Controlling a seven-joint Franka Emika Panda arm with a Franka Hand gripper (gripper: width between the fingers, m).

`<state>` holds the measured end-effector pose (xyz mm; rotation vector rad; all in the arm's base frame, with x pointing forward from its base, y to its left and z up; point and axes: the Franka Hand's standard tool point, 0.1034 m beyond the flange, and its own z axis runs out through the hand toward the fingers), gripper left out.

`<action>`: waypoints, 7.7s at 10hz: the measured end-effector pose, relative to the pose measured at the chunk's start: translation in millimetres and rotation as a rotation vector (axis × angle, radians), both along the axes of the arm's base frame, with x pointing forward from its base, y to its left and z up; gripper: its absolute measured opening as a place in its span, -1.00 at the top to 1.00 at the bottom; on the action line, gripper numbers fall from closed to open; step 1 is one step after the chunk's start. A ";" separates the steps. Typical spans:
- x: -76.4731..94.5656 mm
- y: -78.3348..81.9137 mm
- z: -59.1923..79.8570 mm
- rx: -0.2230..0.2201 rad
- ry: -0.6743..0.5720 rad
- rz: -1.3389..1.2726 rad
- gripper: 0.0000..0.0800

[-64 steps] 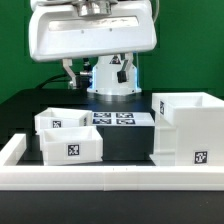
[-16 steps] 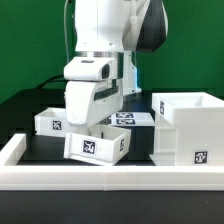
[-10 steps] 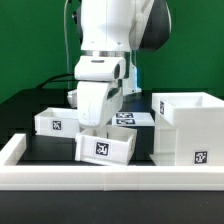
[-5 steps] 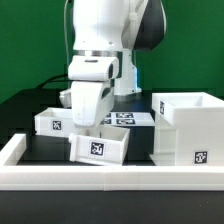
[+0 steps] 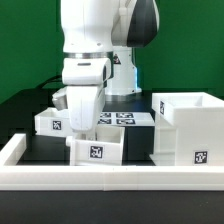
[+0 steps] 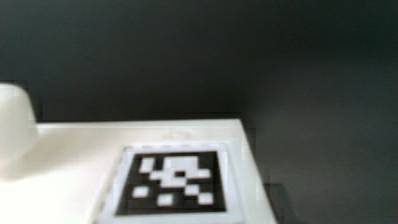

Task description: Assemble drawer

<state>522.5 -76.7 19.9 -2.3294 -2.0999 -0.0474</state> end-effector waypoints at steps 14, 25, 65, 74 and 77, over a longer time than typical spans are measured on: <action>14.9 43.3 0.0 0.013 0.011 0.136 0.89; 19.6 61.8 -6.2 0.015 0.006 0.160 0.89; 24.9 72.3 -7.5 0.010 -0.043 0.103 0.89; 23.5 73.6 -8.2 0.013 -0.056 0.092 0.89; 23.0 72.0 -8.2 0.011 -0.036 0.086 0.89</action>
Offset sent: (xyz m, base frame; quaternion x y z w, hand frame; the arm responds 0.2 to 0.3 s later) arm 0.0165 0.0208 0.0074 0.0097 0.0020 -0.0588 0.9982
